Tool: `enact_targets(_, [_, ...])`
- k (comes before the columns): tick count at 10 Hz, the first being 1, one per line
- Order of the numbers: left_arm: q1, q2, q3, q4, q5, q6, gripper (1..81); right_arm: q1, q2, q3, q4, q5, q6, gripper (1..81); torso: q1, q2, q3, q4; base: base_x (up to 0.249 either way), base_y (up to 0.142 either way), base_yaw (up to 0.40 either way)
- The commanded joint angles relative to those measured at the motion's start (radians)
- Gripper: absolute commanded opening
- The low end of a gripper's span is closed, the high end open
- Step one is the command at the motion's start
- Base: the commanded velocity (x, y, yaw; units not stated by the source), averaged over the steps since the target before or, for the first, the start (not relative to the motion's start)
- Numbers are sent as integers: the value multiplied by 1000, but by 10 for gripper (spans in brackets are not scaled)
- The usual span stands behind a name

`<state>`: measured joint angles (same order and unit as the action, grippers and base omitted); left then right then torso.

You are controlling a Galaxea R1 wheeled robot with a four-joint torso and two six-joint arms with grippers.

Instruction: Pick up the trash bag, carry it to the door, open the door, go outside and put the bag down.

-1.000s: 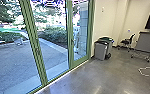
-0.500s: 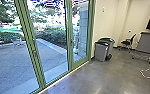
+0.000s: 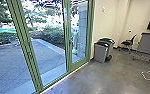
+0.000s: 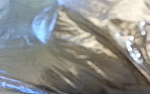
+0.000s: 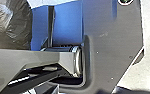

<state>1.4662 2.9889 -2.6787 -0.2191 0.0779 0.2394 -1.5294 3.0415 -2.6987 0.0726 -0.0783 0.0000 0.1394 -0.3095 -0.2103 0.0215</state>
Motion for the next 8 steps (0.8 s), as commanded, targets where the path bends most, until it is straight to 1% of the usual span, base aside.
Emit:
enact_targets(1, [-51, -2, 2, 9, 63, 9, 10, 44, 3, 4, -5, -64, -3, 811, 0, 0, 0, 0, 172, -73, 0])
enact_targets(8, [-52, -4, 2, 9, 63, 9, 10, 42, 3, 4, -4, -64, -3, 811, 0, 0, 0, 0, 173, -76, 0])
